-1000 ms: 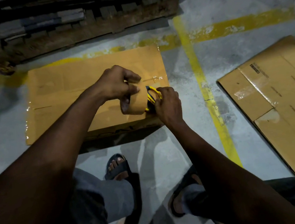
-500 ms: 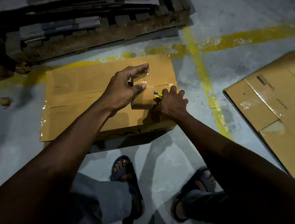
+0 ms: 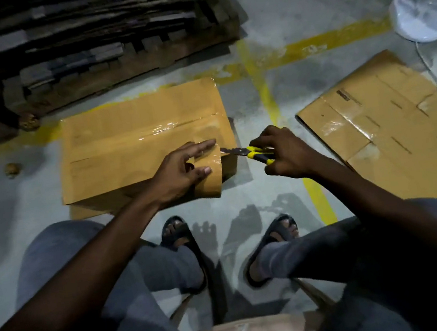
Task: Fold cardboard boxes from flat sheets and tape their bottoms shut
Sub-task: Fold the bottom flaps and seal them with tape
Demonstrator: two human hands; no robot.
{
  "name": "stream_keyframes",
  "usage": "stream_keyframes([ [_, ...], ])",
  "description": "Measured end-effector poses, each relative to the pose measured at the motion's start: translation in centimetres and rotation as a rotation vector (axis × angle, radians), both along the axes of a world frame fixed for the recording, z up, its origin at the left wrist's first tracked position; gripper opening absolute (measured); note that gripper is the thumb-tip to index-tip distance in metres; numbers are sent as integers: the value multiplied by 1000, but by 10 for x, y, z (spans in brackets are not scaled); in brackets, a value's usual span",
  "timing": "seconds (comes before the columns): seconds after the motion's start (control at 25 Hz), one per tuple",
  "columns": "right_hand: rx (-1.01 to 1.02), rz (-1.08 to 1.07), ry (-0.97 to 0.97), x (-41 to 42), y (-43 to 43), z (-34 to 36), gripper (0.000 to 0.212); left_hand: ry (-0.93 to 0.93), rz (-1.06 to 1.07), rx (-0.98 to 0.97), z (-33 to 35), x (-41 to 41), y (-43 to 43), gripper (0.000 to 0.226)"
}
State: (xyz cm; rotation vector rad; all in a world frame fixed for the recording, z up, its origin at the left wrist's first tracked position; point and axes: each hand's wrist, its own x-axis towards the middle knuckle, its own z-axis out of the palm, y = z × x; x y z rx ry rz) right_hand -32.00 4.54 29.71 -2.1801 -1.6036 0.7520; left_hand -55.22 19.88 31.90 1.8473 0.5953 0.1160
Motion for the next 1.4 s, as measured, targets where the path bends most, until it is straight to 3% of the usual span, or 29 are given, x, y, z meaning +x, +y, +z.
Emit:
stream_keyframes([
  [0.16,21,80,146,-2,-14,10,64,-58,-6,-54,12,-7,-28,56],
  [0.52,9,94,197,12,-13,2,68,34,-48,287,10,-4,-29,57],
  [0.84,69,50,207,14,-5,-16,71,87,-24,390,-2,6,-30,51],
  [0.92,69,55,205,10,-3,-18,65,160,-14,429,-6,8,-35,51],
  [1.04,42,41,223,0,1,-13,40,230,20,482,-10,15,-39,53],
  [1.12,44,43,299,-2,3,-11,45,224,28,428,-7,16,-36,53],
  [1.32,68,51,370,9,-1,-22,45,66,76,-36,5,4,-18,50],
  [1.4,90,32,401,9,0,-23,45,100,70,42,4,4,-20,48],
])
